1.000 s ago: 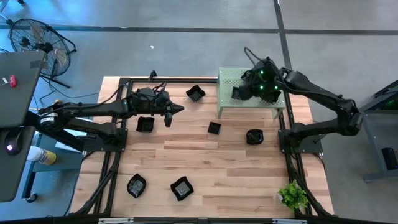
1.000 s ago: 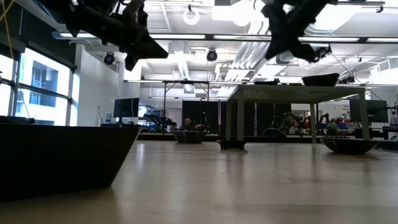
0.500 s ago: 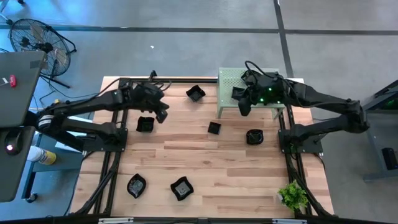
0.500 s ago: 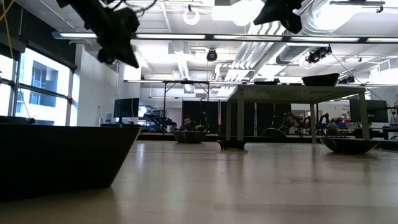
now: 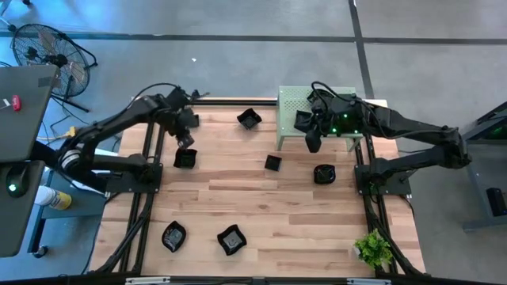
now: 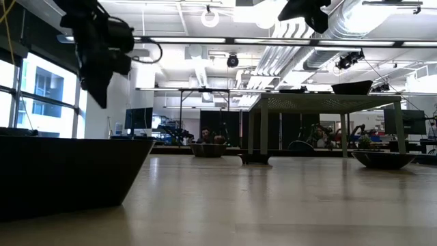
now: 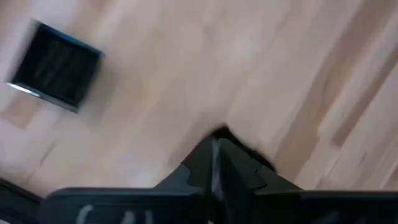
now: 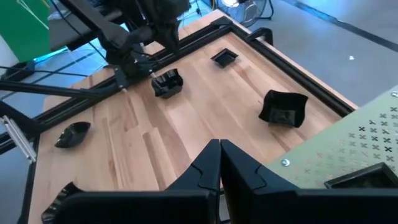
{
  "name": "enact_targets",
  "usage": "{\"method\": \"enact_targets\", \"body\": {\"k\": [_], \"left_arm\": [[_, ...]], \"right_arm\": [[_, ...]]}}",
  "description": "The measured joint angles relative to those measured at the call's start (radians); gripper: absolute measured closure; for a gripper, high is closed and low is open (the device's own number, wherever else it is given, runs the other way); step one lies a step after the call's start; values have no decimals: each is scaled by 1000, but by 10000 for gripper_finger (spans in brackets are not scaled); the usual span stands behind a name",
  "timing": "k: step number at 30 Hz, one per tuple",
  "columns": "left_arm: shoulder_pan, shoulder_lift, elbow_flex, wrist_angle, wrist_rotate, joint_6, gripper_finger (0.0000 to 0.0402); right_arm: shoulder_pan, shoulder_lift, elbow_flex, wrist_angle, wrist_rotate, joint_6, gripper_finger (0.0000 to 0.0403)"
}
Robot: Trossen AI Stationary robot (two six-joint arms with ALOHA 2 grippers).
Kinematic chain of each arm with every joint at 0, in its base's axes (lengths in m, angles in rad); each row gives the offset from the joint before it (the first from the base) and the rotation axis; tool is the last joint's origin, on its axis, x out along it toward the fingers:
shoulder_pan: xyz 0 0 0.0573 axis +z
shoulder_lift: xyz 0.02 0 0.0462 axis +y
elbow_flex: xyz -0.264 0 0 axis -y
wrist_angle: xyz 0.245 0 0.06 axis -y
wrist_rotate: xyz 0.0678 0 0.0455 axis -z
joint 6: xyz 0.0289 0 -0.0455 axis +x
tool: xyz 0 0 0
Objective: Pick & Place Mini shaped plates
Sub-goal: Stack the black distorted square plate on top of the black distorted square plate on the shelf
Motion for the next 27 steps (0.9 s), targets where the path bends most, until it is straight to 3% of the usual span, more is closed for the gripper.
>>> {"method": "enact_targets", "body": {"k": [10, 18, 27], "left_arm": [[-1, 167, 0, 19, -26, 322, 284], [-1, 307, -1, 51, -53, 432, 280], [-1, 338, -97, 73, -50, 499, 280]], "right_arm": [[3, 0, 0, 0, 0, -4, 400], [3, 0, 0, 1, 2, -5, 400], [3, 0, 0, 8, 4, -23, 399]]}}
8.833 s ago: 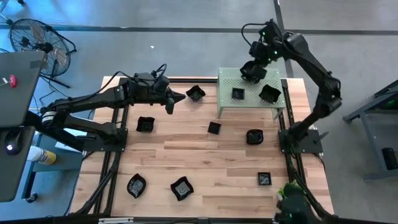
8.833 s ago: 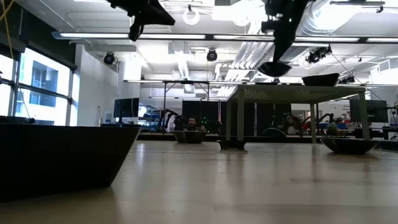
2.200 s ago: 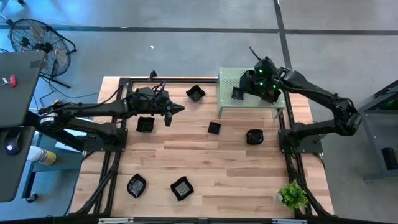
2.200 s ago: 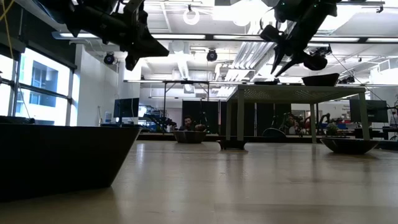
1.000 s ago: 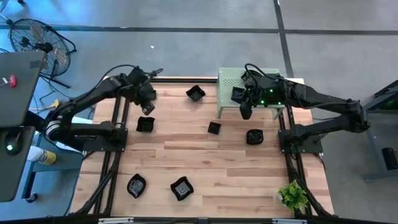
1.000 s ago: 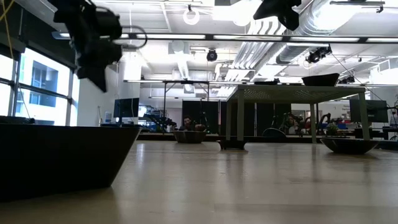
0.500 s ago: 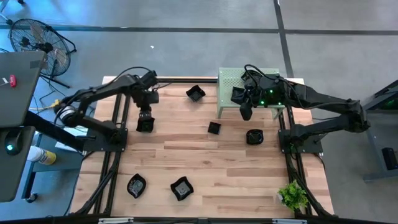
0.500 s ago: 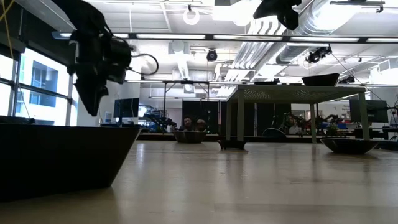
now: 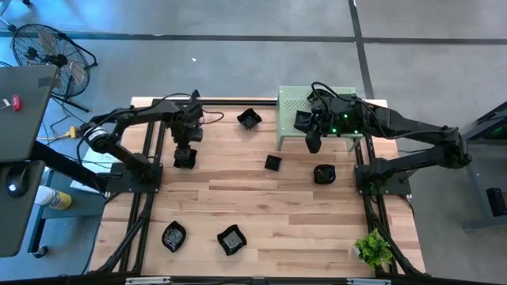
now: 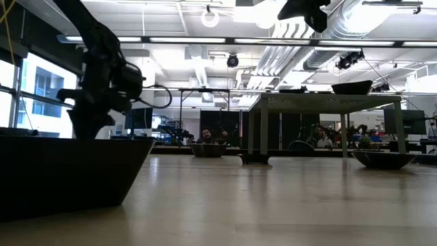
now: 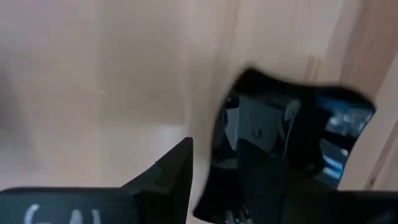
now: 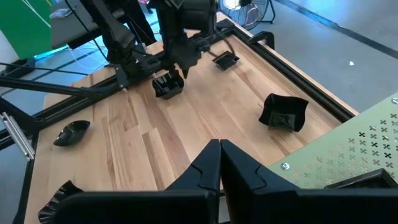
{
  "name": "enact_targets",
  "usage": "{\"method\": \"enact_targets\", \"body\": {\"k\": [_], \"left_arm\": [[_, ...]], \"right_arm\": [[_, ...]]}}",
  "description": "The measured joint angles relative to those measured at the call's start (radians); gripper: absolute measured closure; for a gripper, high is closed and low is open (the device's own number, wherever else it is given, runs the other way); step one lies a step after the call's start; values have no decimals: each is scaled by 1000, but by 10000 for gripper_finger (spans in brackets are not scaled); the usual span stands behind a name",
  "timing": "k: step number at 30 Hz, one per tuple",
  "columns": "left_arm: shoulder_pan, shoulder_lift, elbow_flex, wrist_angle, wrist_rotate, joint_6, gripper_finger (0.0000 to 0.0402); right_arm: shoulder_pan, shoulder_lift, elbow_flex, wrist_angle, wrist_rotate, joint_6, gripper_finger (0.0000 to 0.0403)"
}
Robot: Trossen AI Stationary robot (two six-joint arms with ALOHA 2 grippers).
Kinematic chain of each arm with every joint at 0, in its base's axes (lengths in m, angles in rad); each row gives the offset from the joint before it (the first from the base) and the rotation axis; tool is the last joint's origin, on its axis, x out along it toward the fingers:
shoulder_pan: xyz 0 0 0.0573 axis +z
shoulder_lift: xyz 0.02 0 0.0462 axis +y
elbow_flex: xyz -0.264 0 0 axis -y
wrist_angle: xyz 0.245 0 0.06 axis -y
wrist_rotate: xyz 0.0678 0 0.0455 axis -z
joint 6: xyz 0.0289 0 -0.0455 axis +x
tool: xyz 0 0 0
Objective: Pick & Place Mini shaped plates
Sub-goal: Stack the black distorted square plate on top of the black distorted square plate on the shelf
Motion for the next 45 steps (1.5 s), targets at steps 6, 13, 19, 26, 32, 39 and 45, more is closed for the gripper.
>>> {"method": "enact_targets", "body": {"k": [6, 13, 19, 26, 32, 39, 45], "left_arm": [[0, -48, -37, 32, -2, -5, 328], [0, -109, 8, -30, 16, -97, 388], [-15, -123, 94, -63, 204, -413, 398], [-201, -161, 111, 56, 177, -594, 400], [-227, -155, 111, 12, 38, -465, 390], [-113, -133, 110, -57, -20, -304, 351], [-44, -68, 80, -55, 1, -191, 283]], "right_arm": [[0, 0, 0, 0, 0, -10, 401], [0, 0, 0, 0, 0, -18, 401], [0, -2, 0, 0, -4, -15, 400], [0, -25, 0, -1, -19, 4, 397], [0, -36, 0, -1, -24, -18, 401], [0, -36, 0, -1, -24, -18, 401], [0, -36, 0, -1, -24, -18, 399]]}}
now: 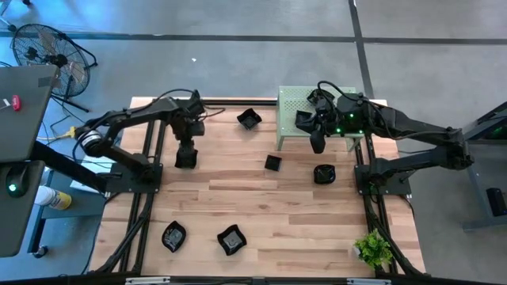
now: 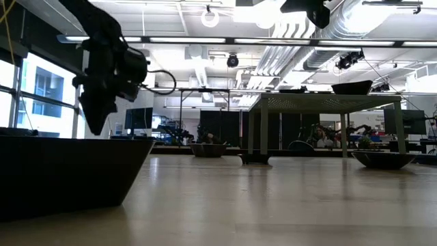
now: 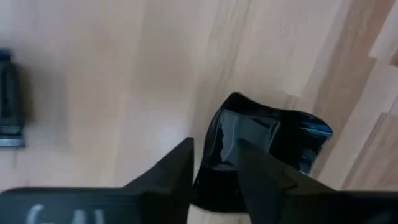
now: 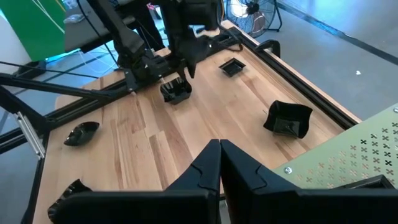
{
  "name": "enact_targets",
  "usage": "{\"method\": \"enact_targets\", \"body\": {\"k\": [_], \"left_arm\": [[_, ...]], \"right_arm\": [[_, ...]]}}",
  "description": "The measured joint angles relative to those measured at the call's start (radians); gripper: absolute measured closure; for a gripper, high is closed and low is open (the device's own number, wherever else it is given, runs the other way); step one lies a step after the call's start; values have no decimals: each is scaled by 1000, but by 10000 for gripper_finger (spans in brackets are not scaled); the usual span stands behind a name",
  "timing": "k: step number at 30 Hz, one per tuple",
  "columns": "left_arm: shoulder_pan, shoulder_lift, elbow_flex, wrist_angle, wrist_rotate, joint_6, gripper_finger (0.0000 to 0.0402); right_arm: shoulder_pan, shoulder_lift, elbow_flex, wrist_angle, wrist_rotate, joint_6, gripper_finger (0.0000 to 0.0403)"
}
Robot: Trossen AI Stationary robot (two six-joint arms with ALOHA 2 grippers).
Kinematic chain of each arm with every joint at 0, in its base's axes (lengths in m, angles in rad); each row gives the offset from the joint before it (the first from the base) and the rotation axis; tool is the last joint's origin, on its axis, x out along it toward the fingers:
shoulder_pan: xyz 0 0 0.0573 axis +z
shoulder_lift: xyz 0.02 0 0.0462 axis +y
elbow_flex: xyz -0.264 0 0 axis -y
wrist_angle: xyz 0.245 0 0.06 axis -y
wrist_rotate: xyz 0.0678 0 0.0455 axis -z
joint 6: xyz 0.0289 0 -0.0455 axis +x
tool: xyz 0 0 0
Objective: Pick & Place Mini shaped plates
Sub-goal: Stack the black distorted square plate on top of the black distorted square plate on the shelf
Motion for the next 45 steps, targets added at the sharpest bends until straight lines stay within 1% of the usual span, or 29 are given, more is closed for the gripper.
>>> {"method": "enact_targets", "body": {"k": [2, 4, 8, 10, 13, 14, 17, 18, 23, 25, 28, 30, 34, 38, 40, 42, 45], "left_arm": [[4, 13, -24, 34, -1, 30, 266], [3, 22, -54, 70, -20, 61, 258], [5, 23, -79, 128, -70, 68, 261], [11, 23, -82, 120, -65, 70, 275], [11, 23, -82, 112, 11, 78, 314], [11, 23, -82, 112, 22, 89, 330], [11, 23, -82, 104, 24, 114, 380], [11, 23, -82, 98, 27, 113, 390], [11, 10, -76, 62, 35, 83, 397], [11, 0, -51, 38, 70, 41, 399], [11, -17, 2, -14, 145, -64, 400], [-9, -36, 40, -27, 190, -168, 400], [-123, -71, 104, -11, 156, -379, 401], [-273, -81, 115, 146, 173, -696, 401], [-351, -81, 110, 253, 175, -847, 401], [-427, -68, 108, 337, 145, -974, 401], [-522, -34, 106, 435, 73, -1118, 401]], "right_arm": [[0, 0, 0, 0, 0, 0, 401], [0, 0, 0, 0, 0, 0, 401], [0, 0, 0, 1, 1, 0, 399], [0, 0, 0, 1, 1, 0, 401], [0, 0, 0, 5, 2, 0, 401], [0, 0, 0, 6, 3, 0, 399], [0, 0, 0, 6, 4, -6, 399], [0, 0, 0, 7, 4, -7, 400], [0, 0, 0, 8, 5, -8, 399], [0, 0, 0, 8, 5, -8, 399], [0, 0, 0, 8, 5, -1, 401], [0, -3, 0, 8, 4, 0, 400], [9, -22, 0, 8, 3, 1, 400], [25, -50, 0, 8, 4, 3, 401], [34, -65, 1, 8, 5, 9, 399], [38, -74, 2, 8, 5, 21, 400], [39, -84, 2, 8, 5, 22, 401]]}}
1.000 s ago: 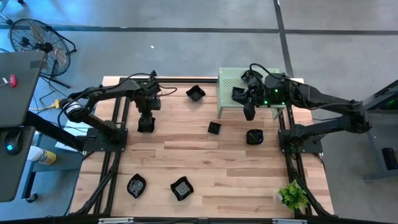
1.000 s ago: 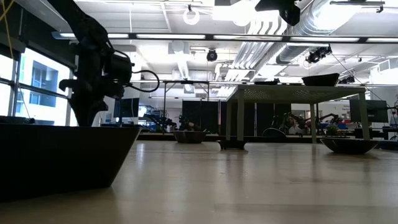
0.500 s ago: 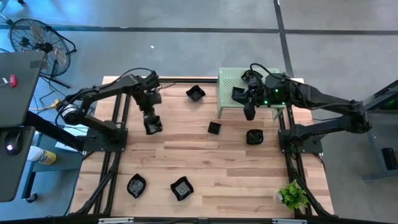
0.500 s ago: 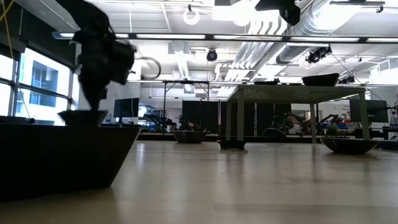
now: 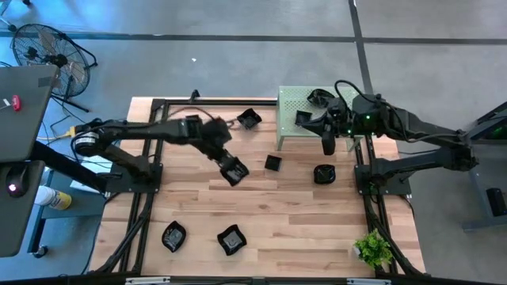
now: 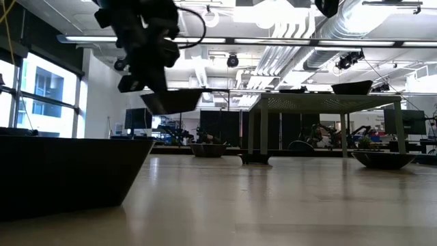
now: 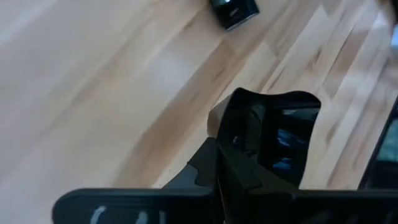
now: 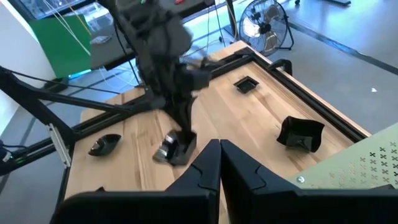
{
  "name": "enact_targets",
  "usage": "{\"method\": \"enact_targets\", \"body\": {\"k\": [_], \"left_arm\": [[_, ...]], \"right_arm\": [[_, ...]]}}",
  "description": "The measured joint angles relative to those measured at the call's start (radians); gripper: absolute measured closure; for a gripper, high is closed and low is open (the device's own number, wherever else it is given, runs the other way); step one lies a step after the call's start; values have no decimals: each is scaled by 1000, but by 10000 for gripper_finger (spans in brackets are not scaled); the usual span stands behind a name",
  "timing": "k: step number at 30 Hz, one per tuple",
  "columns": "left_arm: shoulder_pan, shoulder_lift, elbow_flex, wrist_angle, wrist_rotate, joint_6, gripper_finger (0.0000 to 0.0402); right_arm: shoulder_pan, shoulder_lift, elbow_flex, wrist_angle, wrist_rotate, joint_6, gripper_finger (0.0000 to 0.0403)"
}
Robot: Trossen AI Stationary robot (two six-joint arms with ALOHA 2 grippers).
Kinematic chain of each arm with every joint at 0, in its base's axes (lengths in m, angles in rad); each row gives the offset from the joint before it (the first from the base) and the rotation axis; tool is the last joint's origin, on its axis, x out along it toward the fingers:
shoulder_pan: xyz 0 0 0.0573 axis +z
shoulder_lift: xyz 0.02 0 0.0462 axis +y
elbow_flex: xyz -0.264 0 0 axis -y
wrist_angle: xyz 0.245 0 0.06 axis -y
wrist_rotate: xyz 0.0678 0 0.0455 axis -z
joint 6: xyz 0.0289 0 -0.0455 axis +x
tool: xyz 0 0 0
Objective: Pick & Place Mini shaped plates
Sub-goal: Stack the black distorted square plate on top of the black distorted square plate on the shelf
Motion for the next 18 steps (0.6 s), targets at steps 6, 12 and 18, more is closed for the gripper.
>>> {"method": "enact_targets", "body": {"k": [6, 12, 18], "left_arm": [[-113, 119, -2, 148, -117, -226, 401], [-162, 251, -1, 339, -143, -376, 401], [-183, 348, 0, 459, -161, -458, 401]], "right_arm": [[0, -4, 0, 0, 0, 4, 400], [0, -4, 0, 0, -1, 4, 399], [0, -4, 0, -9, -7, 10, 401]]}}
